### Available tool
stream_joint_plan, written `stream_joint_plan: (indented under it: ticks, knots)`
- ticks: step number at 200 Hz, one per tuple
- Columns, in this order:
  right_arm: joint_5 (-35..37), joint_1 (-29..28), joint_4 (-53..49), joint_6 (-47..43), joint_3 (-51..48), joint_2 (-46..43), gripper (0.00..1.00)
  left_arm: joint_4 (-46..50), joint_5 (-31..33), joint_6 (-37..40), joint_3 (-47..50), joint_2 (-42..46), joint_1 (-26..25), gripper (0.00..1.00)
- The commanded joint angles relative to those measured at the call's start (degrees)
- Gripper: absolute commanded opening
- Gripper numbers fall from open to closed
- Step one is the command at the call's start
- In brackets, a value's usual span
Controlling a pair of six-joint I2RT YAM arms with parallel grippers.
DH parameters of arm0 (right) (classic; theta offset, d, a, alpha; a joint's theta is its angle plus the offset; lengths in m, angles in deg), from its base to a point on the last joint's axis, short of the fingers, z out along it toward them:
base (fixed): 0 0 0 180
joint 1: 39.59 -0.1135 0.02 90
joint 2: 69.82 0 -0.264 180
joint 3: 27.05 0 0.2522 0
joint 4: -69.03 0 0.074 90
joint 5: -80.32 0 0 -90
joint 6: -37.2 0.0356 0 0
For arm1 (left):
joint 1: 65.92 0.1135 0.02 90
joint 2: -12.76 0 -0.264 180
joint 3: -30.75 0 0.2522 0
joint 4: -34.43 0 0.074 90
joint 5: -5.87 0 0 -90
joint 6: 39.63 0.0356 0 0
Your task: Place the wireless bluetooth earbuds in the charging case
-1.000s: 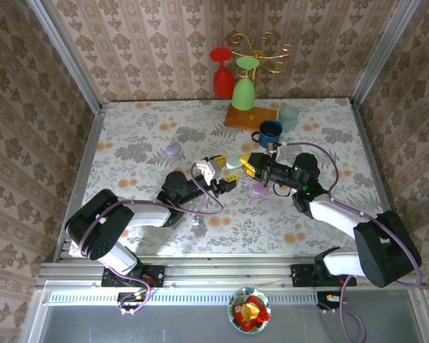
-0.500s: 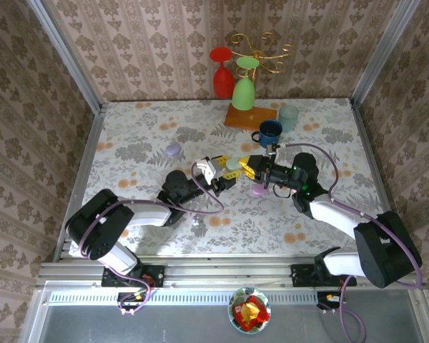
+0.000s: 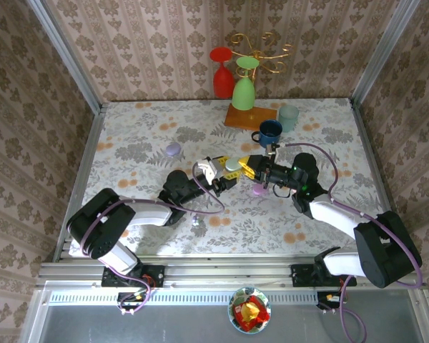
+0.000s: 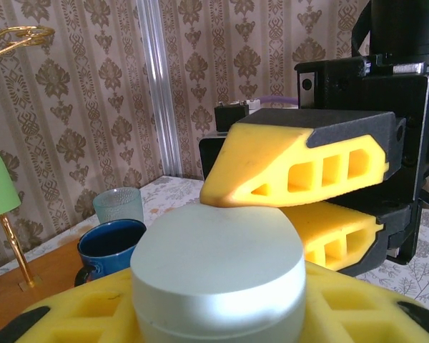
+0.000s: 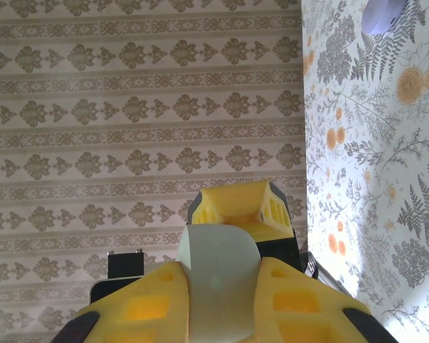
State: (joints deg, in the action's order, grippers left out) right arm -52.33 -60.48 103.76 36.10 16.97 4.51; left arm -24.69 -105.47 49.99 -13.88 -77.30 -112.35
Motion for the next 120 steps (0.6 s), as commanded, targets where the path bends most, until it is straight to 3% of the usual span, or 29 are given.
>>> stream_joint_plan:
  ticks: [1,43,62,70,79,100,120]
  knots:
    - [-1.14,-0.47,0.73,-0.65,0.24,0.03,0.08,-1.74,-0.53,-1.64,-1.55,0.29,-0.41,0.45]
    - [-0.68,-0.66,-1.35,-1.96,0.51,0.08,0.11,-1.73,-1.41,-3.16,-1.82,0.46,-0.28,0.28]
    - [0.12,-0.74,-5.58,-5.08,1.19,-1.28,0.31,-1.65,-2.56,-3.06,-1.73,0.49,0.02,0.28]
    - [-0.13,-0.61,-8.78,-7.75,1.98,-2.27,0.47,-1.65,-3.87,-2.93,-1.59,0.42,0.33,0.28]
    - [0.05,-0.27,-13.16,-11.6,2.97,-3.75,0.57,-1.49,-5.84,-2.72,-1.32,0.52,0.89,0.28]
    - [2.95,-0.08,-24.93,-22.88,5.09,-8.46,0.7,-1.39,-12.64,-3.12,-0.95,0.28,2.67,0.26]
    - [8.69,-0.21,-38.14,-37.25,7.23,-13.37,0.74,-1.39,-20.69,-5.04,-0.68,0.16,4.92,0.25]
